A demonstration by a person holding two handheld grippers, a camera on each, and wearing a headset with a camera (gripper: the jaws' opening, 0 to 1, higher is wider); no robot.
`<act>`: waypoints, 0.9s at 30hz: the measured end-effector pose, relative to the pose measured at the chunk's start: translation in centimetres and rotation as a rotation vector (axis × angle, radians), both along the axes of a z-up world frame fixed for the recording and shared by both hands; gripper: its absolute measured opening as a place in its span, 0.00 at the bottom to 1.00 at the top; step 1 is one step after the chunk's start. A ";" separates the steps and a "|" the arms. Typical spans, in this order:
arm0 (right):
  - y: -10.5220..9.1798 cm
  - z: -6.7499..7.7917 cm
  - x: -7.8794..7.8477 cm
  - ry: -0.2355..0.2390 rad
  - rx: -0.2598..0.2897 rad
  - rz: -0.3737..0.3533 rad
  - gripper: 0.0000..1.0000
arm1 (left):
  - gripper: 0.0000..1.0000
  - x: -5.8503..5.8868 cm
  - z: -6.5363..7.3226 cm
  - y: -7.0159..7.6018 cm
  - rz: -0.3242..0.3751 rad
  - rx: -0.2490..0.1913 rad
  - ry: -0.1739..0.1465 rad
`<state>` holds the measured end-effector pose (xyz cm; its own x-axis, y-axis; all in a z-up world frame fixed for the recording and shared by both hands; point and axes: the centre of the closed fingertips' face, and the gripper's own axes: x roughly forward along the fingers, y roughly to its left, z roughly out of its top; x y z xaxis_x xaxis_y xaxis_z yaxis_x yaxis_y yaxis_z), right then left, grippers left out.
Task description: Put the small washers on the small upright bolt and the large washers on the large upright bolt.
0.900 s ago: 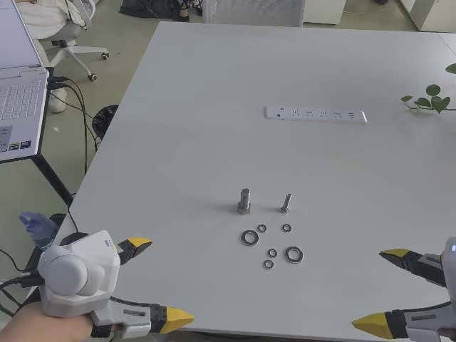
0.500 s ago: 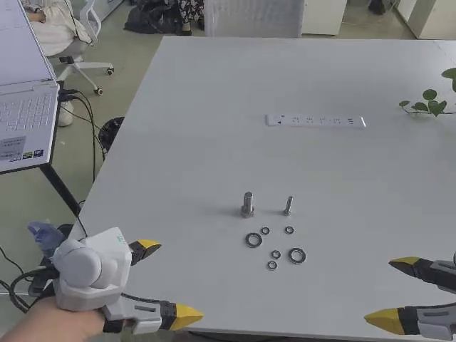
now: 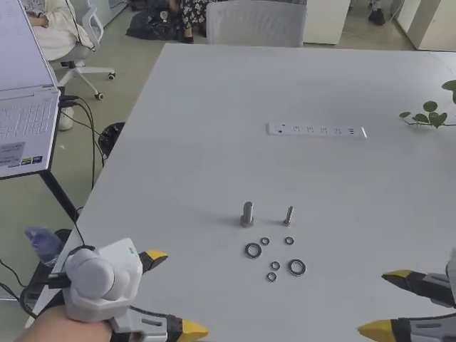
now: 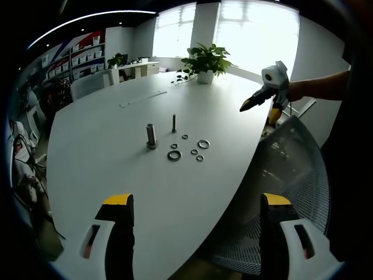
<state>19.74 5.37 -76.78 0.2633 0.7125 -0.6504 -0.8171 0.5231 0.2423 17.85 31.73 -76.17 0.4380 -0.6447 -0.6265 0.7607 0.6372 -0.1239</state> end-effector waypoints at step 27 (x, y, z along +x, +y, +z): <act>5.2 -0.4 4.2 -0.031 -0.126 0.174 0.69 | 0.99 0.1 -1.0 -0.4 -0.007 -0.013 0.023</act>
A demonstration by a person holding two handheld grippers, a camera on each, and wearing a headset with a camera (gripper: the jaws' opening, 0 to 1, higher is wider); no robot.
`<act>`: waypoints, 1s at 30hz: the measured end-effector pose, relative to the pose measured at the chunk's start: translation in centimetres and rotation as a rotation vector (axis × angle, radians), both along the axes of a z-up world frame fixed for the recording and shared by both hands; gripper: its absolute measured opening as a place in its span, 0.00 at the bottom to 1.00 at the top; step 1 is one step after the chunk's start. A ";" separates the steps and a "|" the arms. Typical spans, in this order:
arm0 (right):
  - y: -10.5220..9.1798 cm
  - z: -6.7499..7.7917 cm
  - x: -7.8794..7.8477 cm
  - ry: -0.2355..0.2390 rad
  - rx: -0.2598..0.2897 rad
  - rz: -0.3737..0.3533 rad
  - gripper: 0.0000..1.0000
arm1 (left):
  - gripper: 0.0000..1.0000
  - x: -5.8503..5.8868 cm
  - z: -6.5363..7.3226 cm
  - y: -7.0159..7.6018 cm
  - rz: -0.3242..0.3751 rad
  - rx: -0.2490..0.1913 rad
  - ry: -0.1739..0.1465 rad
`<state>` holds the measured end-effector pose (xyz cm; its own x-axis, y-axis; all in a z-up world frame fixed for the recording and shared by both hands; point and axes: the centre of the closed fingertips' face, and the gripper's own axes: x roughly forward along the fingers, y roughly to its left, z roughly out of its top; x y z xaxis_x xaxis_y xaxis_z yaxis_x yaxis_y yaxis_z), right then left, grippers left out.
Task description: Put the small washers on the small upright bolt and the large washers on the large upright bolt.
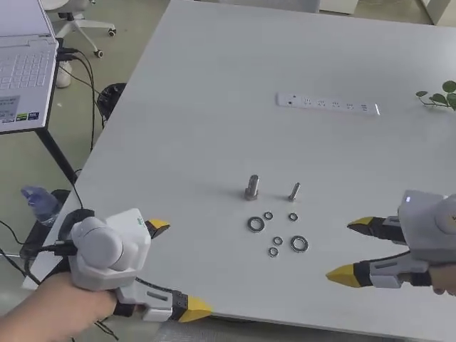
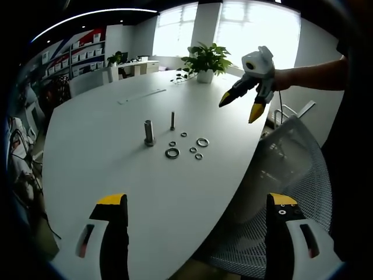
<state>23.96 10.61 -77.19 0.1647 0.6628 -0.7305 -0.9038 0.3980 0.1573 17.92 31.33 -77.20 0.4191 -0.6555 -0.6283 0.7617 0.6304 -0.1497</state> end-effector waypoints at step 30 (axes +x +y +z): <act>6.6 -0.2 4.1 -0.034 -0.055 0.110 0.61 | 0.94 1.3 -1.2 0.3 0.015 0.043 -0.029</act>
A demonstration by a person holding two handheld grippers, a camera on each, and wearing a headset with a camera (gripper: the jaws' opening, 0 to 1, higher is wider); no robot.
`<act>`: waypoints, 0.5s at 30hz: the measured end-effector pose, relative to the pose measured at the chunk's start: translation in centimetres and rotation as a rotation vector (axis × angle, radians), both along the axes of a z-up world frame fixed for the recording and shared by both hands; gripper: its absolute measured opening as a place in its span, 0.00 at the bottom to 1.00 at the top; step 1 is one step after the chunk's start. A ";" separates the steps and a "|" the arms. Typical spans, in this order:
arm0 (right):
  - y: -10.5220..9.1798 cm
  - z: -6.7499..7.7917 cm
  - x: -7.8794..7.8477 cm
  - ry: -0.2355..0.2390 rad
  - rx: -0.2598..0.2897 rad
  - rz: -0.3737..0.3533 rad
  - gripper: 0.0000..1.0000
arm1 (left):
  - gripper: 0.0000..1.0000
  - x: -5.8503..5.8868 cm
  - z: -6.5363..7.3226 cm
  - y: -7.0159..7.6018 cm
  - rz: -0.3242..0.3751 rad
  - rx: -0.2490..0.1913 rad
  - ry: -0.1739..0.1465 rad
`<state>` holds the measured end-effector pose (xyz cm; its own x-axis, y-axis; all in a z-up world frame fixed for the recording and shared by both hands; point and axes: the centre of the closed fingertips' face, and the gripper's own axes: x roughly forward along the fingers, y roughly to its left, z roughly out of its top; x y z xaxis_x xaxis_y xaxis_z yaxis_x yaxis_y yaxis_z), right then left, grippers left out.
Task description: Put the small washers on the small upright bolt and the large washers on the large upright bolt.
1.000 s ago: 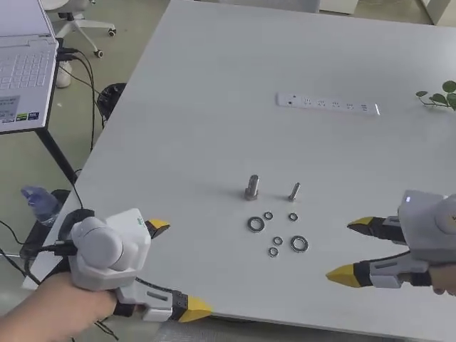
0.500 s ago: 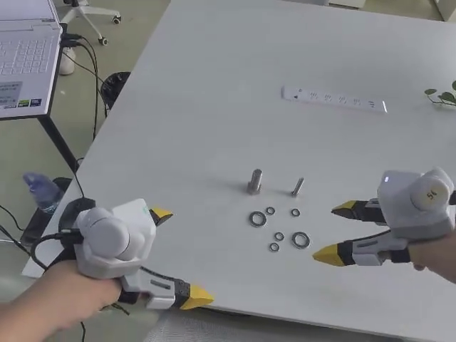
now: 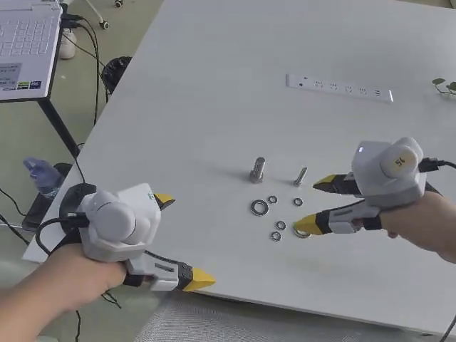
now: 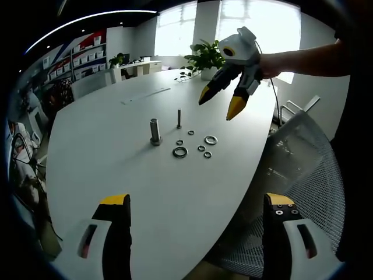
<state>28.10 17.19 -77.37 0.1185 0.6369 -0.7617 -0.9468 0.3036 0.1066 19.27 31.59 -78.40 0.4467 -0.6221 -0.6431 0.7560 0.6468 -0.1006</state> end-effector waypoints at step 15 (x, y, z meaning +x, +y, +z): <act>2.5 -1.7 0.7 0.008 -0.075 0.116 0.55 | 0.92 0.4 0.1 0.3 0.013 -0.001 -0.007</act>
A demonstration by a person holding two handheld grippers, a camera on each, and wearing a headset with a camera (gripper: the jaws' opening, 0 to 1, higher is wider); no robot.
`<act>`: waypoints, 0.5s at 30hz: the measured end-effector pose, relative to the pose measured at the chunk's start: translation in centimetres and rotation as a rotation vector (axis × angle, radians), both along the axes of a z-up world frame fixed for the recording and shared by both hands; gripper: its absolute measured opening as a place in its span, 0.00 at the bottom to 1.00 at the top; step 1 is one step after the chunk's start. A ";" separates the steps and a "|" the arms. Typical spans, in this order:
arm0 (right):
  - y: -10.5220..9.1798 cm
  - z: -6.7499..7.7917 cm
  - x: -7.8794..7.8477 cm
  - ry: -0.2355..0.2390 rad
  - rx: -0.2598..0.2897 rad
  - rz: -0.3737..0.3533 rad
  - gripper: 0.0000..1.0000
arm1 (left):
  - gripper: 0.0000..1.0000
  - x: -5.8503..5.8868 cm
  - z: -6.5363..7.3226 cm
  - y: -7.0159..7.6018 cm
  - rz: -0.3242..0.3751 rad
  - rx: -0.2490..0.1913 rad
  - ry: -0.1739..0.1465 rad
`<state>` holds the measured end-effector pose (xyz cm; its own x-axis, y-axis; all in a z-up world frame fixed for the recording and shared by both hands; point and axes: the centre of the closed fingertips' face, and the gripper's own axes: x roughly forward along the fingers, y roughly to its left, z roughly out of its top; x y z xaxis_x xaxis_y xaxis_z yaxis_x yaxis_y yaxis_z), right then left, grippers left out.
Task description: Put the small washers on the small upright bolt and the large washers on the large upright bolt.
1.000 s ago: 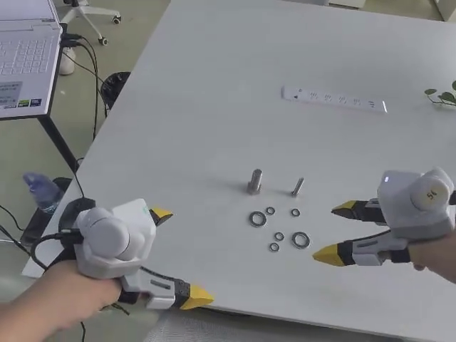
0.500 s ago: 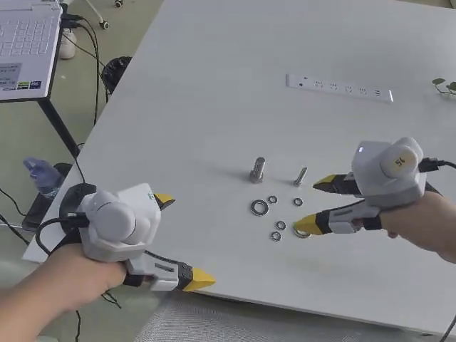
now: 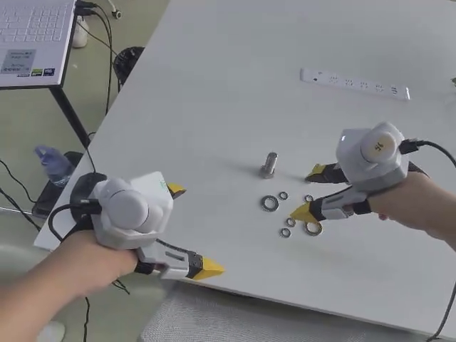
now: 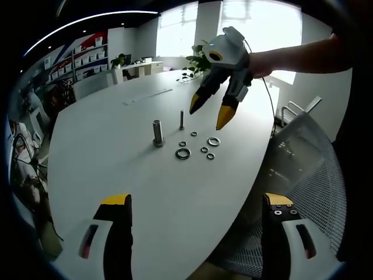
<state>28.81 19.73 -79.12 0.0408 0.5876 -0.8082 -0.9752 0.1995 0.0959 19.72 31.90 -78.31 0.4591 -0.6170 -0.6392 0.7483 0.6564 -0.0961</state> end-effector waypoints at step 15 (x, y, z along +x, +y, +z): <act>2.0 -3.1 1.4 -0.011 -0.090 0.101 0.49 | 0.91 -0.1 -0.4 0.2 0.000 -0.002 0.021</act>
